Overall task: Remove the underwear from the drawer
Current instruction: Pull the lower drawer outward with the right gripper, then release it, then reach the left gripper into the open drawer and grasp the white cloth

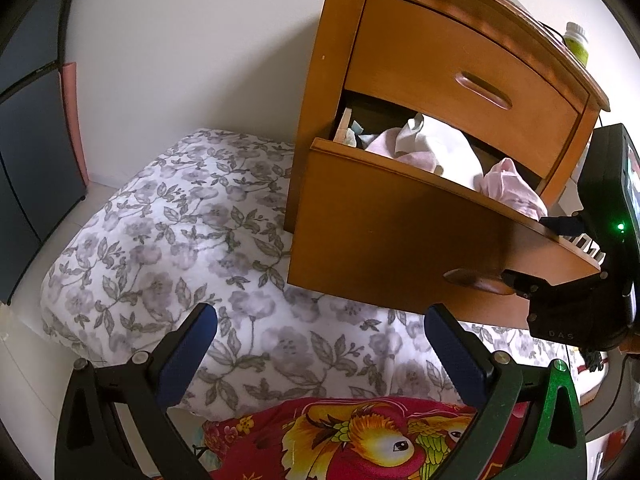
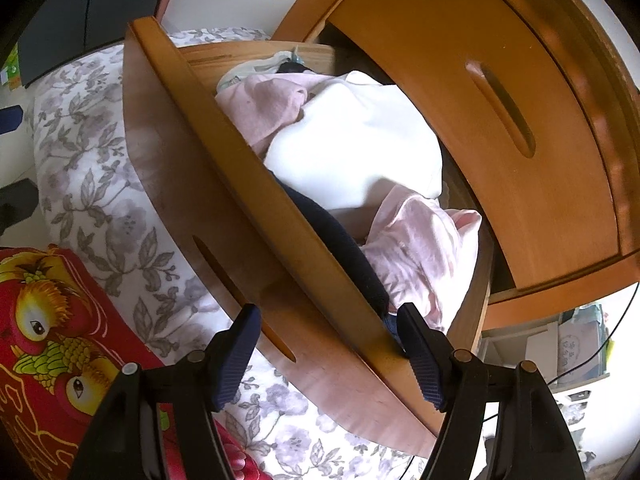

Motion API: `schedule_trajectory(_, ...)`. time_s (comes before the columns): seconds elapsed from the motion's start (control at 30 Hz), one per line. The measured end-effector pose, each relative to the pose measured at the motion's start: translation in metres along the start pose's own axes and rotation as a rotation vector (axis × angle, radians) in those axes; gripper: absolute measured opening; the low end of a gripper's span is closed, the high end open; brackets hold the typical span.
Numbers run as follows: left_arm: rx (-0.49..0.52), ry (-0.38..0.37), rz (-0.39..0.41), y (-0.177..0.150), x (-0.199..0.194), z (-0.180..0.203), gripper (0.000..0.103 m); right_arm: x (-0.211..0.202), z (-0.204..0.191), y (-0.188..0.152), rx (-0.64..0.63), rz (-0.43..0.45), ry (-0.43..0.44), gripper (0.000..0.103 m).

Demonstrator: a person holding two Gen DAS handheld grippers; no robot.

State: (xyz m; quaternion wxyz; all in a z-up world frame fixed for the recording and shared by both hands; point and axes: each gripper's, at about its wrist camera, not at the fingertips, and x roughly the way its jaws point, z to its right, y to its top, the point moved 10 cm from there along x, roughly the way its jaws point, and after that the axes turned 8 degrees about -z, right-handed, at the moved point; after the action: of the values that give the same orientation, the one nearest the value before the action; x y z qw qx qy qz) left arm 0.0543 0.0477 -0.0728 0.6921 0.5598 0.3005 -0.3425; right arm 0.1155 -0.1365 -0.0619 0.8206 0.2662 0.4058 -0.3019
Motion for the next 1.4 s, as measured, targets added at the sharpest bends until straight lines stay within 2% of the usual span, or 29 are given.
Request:
schedule_trajectory(0.37,0.013,0.024,0.011,-0.002,-0.01,0.002,0.103,-0.008,0.012,-0.001,0.11,0.019,0.07,0.075)
schedule_trajectory(0.47,0.016,0.032,0.022,-0.002,-0.016,0.003,0.103,-0.024,0.02,-0.006,0.166,0.052,0.094,0.077)
schedule_trajectory(0.53,0.024,0.042,0.03,-0.002,-0.02,0.005,0.103,-0.041,0.024,-0.011,0.212,0.111,0.096,0.078)
schedule_trajectory(0.73,0.057,0.061,0.051,-0.003,-0.033,0.014,0.103,-0.084,0.038,-0.046,0.417,0.273,0.116,0.085)
schedule_trajectory(0.83,0.069,0.067,0.067,-0.002,-0.041,0.017,0.103,-0.086,0.045,-0.069,0.534,0.291,0.12,0.086)
schedule_trajectory(0.97,0.086,0.07,0.084,-0.002,-0.047,0.024,0.103,-0.088,0.054,-0.093,0.718,0.317,0.169,0.086)
schedule_trajectory(1.0,0.093,0.07,0.088,-0.002,-0.048,0.027,0.103,-0.089,0.057,-0.099,0.763,0.338,0.178,0.088)
schedule_trajectory(1.07,0.103,0.073,0.092,-0.004,-0.049,0.03,0.103,-0.091,0.062,-0.111,0.822,0.367,0.173,0.1)
schedule_trajectory(1.1,0.108,0.075,0.093,-0.004,-0.049,0.032,0.103,-0.09,0.062,-0.113,0.835,0.38,0.165,0.103)
schedule_trajectory(1.4,0.132,0.086,0.067,-0.012,-0.04,0.042,0.103,-0.079,0.058,-0.125,0.891,0.413,0.182,0.103)
